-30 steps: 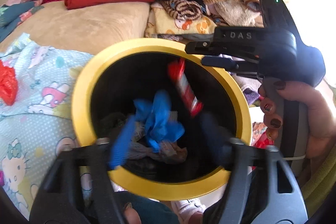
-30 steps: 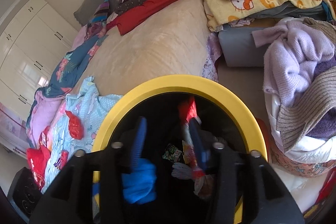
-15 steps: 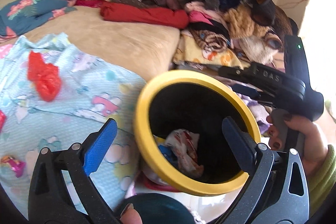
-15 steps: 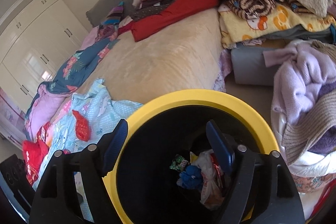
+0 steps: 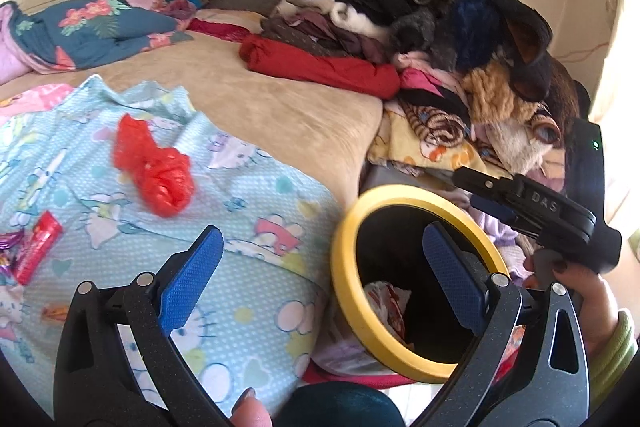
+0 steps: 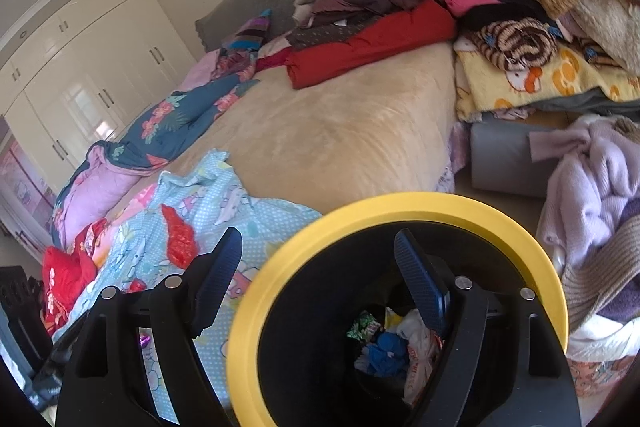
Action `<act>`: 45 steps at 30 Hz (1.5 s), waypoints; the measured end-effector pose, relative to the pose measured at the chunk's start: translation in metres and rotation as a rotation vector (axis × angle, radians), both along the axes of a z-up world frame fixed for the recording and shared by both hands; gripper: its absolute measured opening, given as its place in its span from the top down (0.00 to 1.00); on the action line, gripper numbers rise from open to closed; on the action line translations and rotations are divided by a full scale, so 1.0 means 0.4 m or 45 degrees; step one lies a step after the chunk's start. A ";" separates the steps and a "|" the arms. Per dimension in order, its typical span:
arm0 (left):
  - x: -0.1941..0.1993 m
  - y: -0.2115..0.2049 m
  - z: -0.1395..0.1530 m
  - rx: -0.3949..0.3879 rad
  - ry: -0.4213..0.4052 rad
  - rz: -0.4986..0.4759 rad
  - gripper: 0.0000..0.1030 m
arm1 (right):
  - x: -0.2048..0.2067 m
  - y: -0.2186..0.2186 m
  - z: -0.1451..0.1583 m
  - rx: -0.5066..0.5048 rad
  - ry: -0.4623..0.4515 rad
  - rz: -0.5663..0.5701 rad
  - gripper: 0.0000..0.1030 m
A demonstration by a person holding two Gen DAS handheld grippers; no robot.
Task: Collect trash
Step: 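Move both open tools back over the remaining trash on the bed, then reach toward the purple wrapper with the left tool while the right tool approaches the gold wrapper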
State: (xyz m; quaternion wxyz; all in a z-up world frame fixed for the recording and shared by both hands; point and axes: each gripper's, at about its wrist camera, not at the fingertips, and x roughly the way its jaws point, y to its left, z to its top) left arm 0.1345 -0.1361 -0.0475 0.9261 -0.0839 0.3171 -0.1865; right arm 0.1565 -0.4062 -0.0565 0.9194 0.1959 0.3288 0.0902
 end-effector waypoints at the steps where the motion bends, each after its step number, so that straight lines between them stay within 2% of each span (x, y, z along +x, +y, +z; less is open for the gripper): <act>1: 0.001 0.012 0.003 -0.002 -0.002 0.016 0.11 | 0.001 0.008 0.004 -0.007 -0.010 0.009 0.26; 17: -0.003 0.179 0.030 -0.018 -0.036 0.191 0.11 | -0.004 0.189 0.029 -0.108 -0.091 0.226 0.26; 33: -0.009 0.311 0.057 -0.046 -0.078 0.328 0.11 | -0.045 0.373 0.053 -0.082 -0.194 0.437 0.26; 45: -0.015 0.414 0.046 -0.025 -0.066 0.414 0.11 | -0.074 0.493 0.057 -0.160 -0.235 0.589 0.26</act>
